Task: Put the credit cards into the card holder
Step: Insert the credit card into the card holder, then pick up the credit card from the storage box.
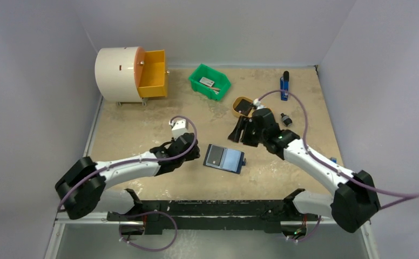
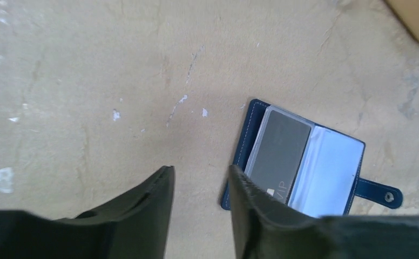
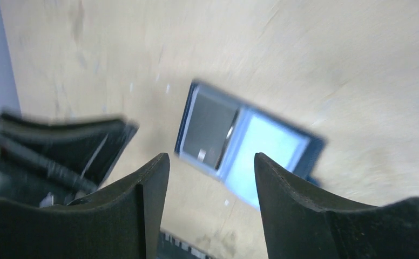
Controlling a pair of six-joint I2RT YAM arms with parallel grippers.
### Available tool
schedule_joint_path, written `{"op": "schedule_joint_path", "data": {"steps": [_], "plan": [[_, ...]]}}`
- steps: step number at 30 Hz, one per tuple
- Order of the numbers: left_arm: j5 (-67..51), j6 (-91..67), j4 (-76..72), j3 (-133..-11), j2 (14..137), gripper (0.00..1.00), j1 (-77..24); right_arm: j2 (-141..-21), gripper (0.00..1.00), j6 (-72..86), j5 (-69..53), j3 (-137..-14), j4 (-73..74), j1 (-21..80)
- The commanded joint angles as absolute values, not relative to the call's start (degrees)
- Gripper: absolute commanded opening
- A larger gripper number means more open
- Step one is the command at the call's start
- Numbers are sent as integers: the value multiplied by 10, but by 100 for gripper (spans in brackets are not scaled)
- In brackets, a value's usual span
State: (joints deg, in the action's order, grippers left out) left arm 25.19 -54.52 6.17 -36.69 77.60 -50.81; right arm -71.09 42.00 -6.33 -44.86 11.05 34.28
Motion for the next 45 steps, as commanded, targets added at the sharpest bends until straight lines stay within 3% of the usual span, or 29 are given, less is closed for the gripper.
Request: {"op": "schedule_joint_path", "data": {"steps": [1,3,7,11,17,28,35,45], "plan": [[308,-555,81,-348,688,46,-510,-663,60,411,112,-490,134,275],[326,-560,91,-340,653,54,-510,-667,58,413,157,-493,89,252],[353,-573,114,-332,600,61,-510,-760,57,448,53,-549,60,156],[358,-577,123,-325,574,65,-510,-859,62,470,2,-591,6,132],[358,-580,135,-323,569,66,-510,-974,69,484,2,-658,-8,126],[367,-575,137,-326,579,65,-510,-1088,68,494,21,-724,10,127],[373,-576,138,-338,600,64,-511,-1114,64,491,26,-739,23,125],[372,-581,137,-339,612,62,-511,-1117,43,481,16,-724,18,122]]}}
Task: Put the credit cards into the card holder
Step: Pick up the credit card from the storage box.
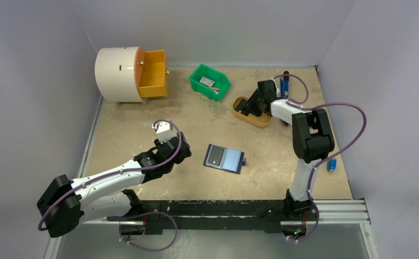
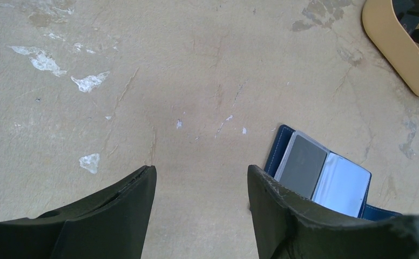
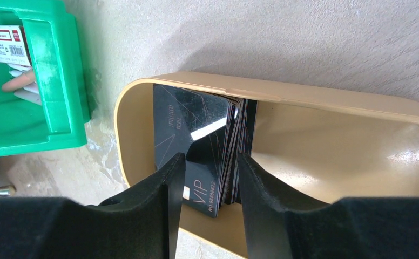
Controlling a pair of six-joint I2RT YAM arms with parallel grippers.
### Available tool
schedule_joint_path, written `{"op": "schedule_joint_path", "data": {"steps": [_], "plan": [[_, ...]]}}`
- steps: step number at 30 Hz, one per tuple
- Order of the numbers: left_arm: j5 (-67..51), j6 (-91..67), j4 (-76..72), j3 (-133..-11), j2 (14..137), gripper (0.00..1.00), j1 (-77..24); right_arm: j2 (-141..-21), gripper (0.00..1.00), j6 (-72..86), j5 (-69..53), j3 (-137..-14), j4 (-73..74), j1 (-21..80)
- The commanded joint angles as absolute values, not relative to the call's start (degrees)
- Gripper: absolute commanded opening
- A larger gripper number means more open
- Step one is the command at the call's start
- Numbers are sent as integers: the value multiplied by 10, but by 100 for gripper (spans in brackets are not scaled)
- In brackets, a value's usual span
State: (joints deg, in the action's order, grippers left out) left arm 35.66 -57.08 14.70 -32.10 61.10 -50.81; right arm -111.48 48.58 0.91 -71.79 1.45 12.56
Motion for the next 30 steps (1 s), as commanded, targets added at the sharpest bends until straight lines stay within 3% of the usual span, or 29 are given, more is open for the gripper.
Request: {"op": "schedule_joint_path", "data": {"steps": [1,5,9,13,30], "plan": [[371,-582,137,-339,613,62,-511,-1117,43,482,16,-721,18,121],[369,-585,137,-336,613,61,-510,-1109,44,483,17,-708,13,116],[367,-586,133,-333,611,61,-510,-1104,59,484,15,-704,8,117],[364,-588,130,-332,611,61,-510,-1111,64,479,10,-723,19,116],[363,-591,130,-333,617,61,-510,-1126,45,460,11,-719,47,112]]}}
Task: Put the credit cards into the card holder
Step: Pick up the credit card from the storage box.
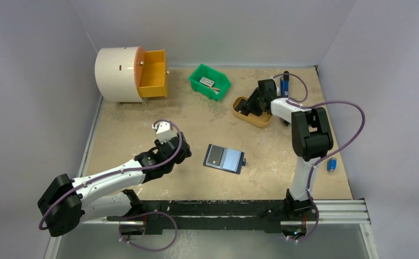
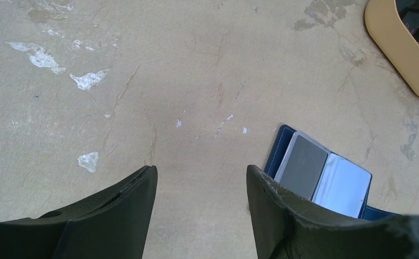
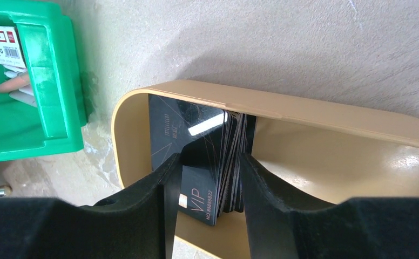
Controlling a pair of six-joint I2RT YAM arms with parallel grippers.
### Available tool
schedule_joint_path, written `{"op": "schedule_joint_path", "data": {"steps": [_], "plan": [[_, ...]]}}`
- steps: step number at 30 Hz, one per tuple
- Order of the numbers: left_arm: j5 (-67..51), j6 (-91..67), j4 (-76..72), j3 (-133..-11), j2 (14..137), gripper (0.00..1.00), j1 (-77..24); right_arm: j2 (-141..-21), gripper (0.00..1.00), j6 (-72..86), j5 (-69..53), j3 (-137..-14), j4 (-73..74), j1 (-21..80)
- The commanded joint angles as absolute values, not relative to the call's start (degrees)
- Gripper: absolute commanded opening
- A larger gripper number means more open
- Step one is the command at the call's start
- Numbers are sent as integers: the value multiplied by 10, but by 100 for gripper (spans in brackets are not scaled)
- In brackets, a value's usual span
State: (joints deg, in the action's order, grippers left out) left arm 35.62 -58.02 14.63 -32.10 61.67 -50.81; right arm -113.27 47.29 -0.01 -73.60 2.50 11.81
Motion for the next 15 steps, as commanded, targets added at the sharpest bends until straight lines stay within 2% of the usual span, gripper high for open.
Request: {"op": "schedule_joint_path", "data": {"steps": [1,15], "plan": [[363,-591,129,-333,618,61,-510,-1122,44,461,11,-715,45,110],[357,-592,125,-335,630,60,-510,-1095,33,461,4,-681,20,102]]}}
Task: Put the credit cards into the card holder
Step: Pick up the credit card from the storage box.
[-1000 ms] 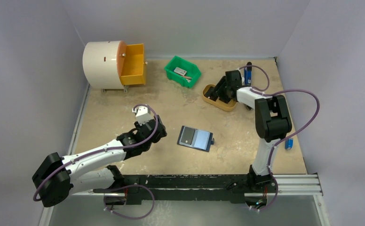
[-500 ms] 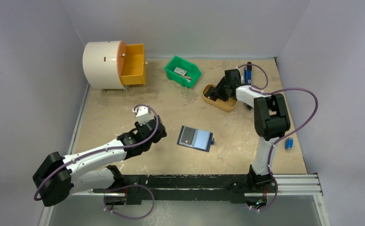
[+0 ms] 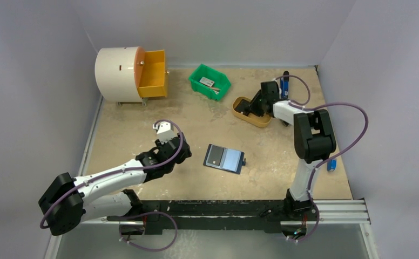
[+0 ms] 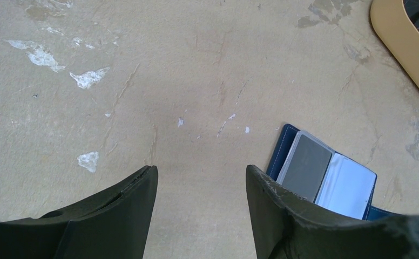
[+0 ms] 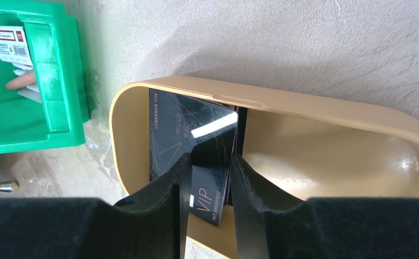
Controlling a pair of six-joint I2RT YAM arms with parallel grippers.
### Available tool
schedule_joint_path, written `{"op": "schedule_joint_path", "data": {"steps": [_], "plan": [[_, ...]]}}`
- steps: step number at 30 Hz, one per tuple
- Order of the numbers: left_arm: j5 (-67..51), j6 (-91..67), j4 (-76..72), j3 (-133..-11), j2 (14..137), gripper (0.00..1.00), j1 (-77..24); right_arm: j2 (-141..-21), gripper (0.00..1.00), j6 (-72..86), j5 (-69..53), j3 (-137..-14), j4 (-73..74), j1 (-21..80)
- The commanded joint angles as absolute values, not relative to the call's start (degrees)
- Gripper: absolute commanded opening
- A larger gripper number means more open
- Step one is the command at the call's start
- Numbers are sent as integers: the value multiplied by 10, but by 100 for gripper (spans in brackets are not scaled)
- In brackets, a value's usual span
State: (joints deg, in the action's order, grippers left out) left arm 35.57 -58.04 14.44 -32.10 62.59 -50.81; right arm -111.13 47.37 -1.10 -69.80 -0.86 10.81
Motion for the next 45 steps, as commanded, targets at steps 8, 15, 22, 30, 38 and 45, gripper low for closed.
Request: {"op": "schedule_joint_path", "data": {"steps": [8,15,22,30,38,45], "plan": [[357,-592,125,-338,634,60,-511,-1080,26,460,6,-671,17,100],[357,-591,127,-342,636,60,-510,-1062,12,456,7,-668,19,99],[355,-589,126,-346,638,60,-511,-1036,3,460,2,-672,29,99],[353,-588,127,-347,638,59,-510,-1034,1,459,2,-685,43,99],[355,-588,131,-346,629,59,-510,-1014,0,490,-36,-690,35,97],[363,-594,138,-342,614,59,-511,-953,0,565,-50,-734,84,83]]}}
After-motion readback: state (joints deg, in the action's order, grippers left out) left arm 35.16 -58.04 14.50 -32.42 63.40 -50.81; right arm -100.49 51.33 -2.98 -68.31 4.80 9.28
